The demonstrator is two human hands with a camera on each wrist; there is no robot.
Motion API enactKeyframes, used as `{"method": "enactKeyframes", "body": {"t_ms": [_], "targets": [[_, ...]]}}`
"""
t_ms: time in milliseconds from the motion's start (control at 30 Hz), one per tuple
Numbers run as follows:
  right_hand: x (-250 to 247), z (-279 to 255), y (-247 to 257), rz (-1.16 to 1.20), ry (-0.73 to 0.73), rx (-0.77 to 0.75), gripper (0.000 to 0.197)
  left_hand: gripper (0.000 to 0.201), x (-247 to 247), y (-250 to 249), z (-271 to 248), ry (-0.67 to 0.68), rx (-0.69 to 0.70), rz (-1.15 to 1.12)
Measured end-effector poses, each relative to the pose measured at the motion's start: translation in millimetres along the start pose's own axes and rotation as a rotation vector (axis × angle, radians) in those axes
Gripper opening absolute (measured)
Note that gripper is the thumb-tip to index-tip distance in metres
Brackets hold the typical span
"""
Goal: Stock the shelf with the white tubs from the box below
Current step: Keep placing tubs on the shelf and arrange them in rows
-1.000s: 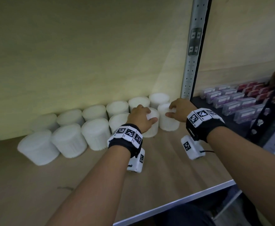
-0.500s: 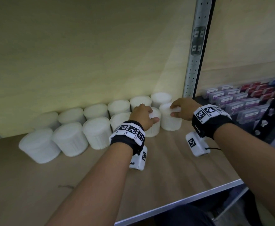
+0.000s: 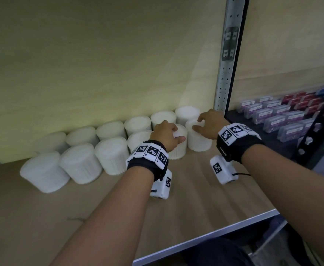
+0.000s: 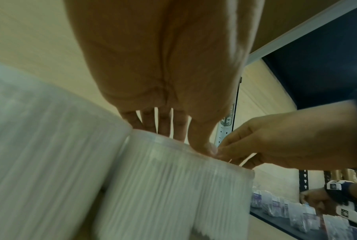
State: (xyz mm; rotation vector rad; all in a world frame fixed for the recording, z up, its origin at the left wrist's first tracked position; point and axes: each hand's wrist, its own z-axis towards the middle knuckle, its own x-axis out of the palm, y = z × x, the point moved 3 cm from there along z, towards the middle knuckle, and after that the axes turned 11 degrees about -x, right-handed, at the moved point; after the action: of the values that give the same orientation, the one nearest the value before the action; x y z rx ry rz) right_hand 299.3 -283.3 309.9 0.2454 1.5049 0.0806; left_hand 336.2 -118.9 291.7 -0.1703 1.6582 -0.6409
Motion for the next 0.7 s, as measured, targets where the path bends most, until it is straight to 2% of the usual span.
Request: {"method": "enactKeyframes", "body": {"t_ms": [167, 467, 567, 700], "targets": [[3, 2, 4, -0.08, 0.055, 0.005, 0.056, 0.055, 1, -1, 0, 0.005, 0.002, 0.006], [-5, -1, 6, 0.006, 0.119, -0.062, 0.038, 0.055, 0, -1, -1, 0.002, -0.004, -0.018], [-8, -2, 6, 0.028, 0.148, -0.079, 0.042, 0.054, 0, -1, -1, 0.0, -0.001, -0.006], [-7, 1, 7, 0.065, 0.087, -0.078, 0.042, 0.054, 0, -1, -1, 0.004, -0.005, -0.011]]}}
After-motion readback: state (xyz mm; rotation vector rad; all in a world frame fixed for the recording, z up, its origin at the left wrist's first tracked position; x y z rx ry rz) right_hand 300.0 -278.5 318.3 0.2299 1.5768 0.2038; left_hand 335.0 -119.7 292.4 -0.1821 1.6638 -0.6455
